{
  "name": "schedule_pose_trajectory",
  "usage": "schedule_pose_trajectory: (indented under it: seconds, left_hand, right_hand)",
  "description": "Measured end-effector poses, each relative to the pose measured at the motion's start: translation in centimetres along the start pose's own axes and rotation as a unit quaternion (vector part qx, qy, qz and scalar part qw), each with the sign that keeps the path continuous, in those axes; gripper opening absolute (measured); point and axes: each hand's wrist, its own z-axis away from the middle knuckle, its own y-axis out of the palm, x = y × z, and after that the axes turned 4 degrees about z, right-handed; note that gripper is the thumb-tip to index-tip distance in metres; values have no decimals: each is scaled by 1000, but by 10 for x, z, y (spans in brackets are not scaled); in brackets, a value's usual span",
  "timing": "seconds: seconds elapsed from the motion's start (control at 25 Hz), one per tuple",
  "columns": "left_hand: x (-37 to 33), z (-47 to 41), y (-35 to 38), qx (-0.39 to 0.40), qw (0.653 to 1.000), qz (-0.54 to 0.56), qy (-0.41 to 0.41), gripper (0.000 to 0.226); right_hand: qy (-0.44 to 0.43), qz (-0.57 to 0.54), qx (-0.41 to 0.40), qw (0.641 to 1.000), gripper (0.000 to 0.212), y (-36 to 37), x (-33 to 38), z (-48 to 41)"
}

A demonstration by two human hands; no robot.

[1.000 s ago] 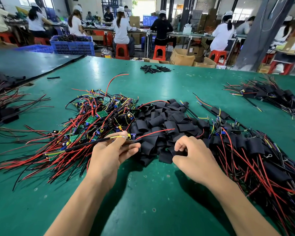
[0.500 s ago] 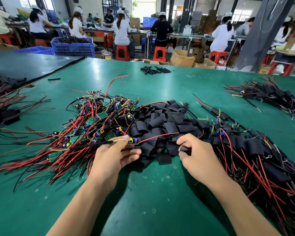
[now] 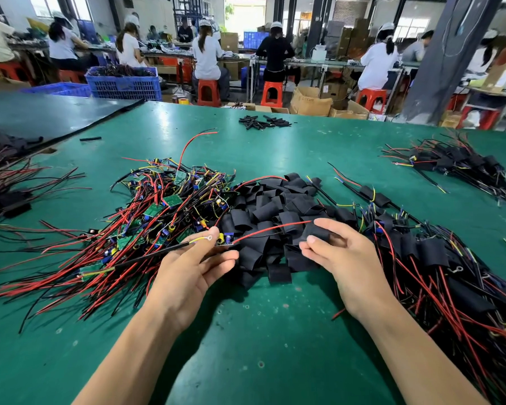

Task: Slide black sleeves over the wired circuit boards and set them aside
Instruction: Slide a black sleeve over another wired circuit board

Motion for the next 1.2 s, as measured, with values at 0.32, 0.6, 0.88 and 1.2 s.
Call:
schedule_pose_trajectory:
  seconds: [0.32,0.6,0.88,1.2]
  left_hand:
    - [-1,-1,-2,13,1000,8,17,23]
    - [-3,-2,-3,-20,1000,12,9,25]
    - [-5,-4,-4,-33,999,15,0,19]
    - [-5,-3,-4,-40,999,-6,-20,15]
  right_hand:
    - [35,-30,47,998,39,2,-4,0]
    - [23,-73,41,996,14,2,0,-3]
    - [49,-49,45,997,10,3,4,-1]
    - [60,-37,86,994,7,6,10,4]
